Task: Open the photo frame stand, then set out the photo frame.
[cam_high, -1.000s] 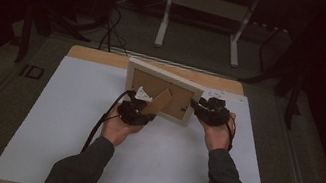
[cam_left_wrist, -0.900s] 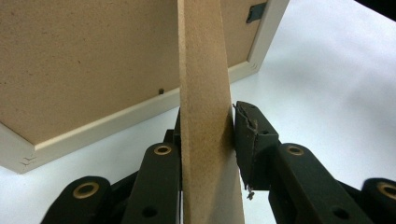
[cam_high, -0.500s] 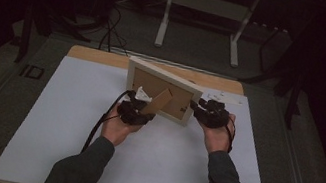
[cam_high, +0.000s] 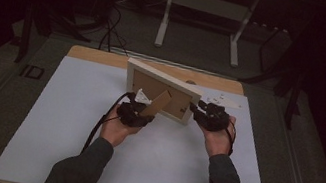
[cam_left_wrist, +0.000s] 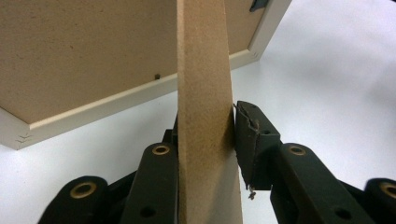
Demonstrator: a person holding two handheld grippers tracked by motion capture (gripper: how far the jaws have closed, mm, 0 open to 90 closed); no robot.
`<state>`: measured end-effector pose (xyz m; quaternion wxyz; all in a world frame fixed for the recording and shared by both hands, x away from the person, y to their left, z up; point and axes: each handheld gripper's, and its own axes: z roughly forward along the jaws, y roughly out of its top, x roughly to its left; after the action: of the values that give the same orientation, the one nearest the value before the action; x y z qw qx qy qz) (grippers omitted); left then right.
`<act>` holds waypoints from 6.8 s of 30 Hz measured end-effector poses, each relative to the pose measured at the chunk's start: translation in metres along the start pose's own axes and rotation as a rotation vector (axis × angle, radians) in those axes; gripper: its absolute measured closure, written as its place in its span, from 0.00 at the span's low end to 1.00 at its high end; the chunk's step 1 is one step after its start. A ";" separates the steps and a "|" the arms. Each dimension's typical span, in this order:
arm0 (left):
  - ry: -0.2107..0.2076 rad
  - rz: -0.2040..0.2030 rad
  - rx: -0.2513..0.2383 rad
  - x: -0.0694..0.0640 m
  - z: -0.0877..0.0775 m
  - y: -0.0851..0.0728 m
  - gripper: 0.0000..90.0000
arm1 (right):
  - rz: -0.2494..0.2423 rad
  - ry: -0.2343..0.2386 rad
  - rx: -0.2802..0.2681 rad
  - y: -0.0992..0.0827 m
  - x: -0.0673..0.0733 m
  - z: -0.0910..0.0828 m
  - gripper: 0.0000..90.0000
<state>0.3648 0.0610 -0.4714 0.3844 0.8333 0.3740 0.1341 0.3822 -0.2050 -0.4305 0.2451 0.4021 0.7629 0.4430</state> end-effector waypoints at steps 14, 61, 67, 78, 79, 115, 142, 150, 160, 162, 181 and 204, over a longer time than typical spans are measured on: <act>-0.018 -0.013 0.005 0.001 0.001 -0.006 0.82 | 0.021 0.037 0.004 -0.008 -0.003 -0.005 0.77; -0.005 0.010 0.024 -0.008 0.005 -0.038 0.83 | 0.023 0.096 -0.002 -0.037 0.010 -0.019 0.73; -0.007 0.011 0.025 -0.007 0.004 -0.039 0.83 | 0.035 0.097 -0.003 -0.043 0.010 -0.020 0.73; -0.003 0.030 0.018 -0.009 -0.001 -0.039 0.72 | 0.048 0.108 -0.002 -0.050 0.009 -0.020 0.71; 0.000 0.033 0.021 -0.009 -0.002 -0.039 0.72 | 0.050 0.109 -0.002 -0.051 0.009 -0.020 0.70; 0.032 -0.047 -0.095 0.006 -0.042 -0.035 0.66 | 0.056 0.097 0.002 -0.055 -0.001 -0.026 0.68; 0.041 -0.145 -0.156 0.023 -0.058 -0.022 0.72 | 0.063 0.085 0.001 -0.048 -0.007 -0.025 0.68; 0.039 -0.140 -0.141 0.021 -0.052 -0.016 0.76 | 0.073 0.081 -0.007 -0.044 -0.009 -0.023 0.69; 0.041 -0.154 -0.135 0.022 -0.046 -0.011 0.76 | 0.082 0.066 -0.010 -0.036 -0.009 -0.018 0.76; 0.045 -0.156 -0.138 0.022 -0.046 -0.009 0.76 | 0.082 0.062 -0.008 -0.034 -0.008 -0.016 0.77; 0.064 -0.181 -0.155 0.028 -0.033 0.005 0.77 | 0.092 0.055 -0.003 -0.027 -0.008 -0.008 0.81; 0.087 -0.159 -0.158 0.022 -0.027 0.017 1.00 | 0.126 0.091 -0.011 -0.020 -0.010 -0.001 0.98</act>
<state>0.3746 0.0846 -0.4419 0.4414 0.7616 0.4435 0.1684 0.3791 -0.2190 -0.4478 0.1838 0.4275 0.7440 0.4796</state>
